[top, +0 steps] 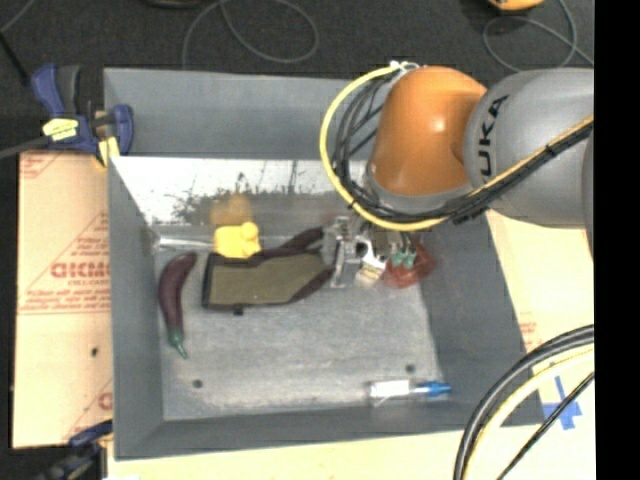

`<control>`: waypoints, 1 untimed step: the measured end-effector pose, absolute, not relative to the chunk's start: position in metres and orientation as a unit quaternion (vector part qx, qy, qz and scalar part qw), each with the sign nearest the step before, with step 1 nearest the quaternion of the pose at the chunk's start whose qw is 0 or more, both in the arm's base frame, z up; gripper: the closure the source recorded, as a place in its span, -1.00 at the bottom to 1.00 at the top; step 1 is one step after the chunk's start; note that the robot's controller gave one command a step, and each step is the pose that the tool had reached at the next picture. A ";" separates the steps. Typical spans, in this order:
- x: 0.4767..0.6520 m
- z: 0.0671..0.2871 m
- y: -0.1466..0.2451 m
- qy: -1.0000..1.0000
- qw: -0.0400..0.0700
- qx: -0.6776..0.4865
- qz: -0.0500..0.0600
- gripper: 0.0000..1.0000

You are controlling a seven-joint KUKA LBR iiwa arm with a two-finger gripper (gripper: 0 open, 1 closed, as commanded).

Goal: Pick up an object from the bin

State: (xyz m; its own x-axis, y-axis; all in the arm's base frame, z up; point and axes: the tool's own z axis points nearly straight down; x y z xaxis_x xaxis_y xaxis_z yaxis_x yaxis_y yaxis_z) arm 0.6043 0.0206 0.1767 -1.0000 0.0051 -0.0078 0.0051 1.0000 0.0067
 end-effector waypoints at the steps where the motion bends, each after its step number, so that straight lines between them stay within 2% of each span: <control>1: 0.604 0.177 0.021 1.000 0.004 0.002 0.003 1.00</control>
Offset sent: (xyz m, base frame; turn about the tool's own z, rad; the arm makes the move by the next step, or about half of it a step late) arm -0.0555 0.0290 -0.0404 -0.0806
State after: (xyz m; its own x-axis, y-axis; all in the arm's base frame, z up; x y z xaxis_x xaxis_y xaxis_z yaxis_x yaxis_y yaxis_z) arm 0.6044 0.0206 0.1774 -1.0000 0.0050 -0.0084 0.0049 1.0000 0.0068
